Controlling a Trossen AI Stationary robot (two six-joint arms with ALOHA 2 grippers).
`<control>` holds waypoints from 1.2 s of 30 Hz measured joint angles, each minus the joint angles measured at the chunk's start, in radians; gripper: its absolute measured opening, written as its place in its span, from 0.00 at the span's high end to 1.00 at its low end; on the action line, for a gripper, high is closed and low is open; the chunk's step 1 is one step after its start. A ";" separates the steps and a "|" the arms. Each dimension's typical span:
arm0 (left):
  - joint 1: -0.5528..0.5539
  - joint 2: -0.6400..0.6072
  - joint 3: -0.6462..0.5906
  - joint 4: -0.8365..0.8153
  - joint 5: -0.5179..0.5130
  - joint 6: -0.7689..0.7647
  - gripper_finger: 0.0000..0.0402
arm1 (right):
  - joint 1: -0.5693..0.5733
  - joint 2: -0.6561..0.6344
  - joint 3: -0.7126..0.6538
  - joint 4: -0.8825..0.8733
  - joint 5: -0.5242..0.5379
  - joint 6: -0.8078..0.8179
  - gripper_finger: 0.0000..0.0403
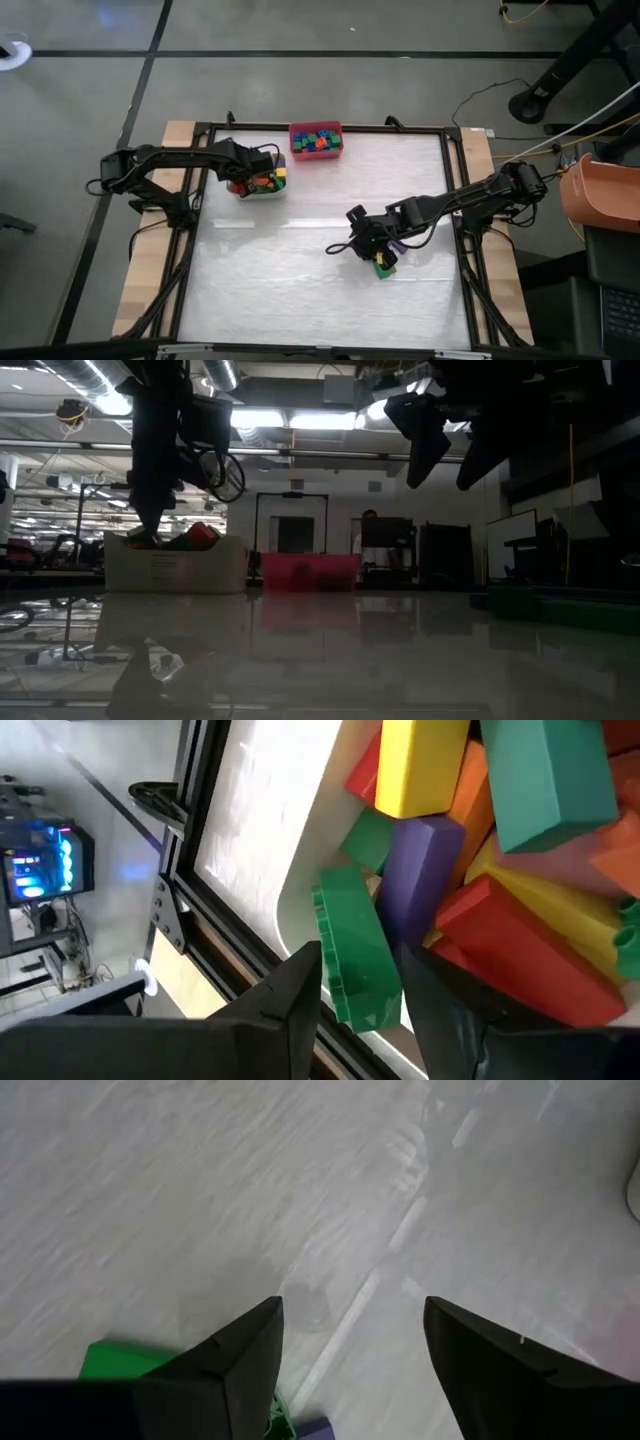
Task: Sort blocks by size
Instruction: Put the large green game piece into the white bin
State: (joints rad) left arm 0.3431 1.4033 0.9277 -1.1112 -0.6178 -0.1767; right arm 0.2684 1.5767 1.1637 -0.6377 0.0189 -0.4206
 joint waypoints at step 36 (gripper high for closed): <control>-0.505 -0.076 0.155 0.017 0.121 -0.572 0.68 | 0.009 0.017 -0.214 -0.046 0.005 -0.082 0.40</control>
State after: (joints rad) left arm -0.1623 1.3277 1.0832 -1.0937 -0.4970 -0.7489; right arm 0.2771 1.5932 0.9495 -0.6835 0.0240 -0.5030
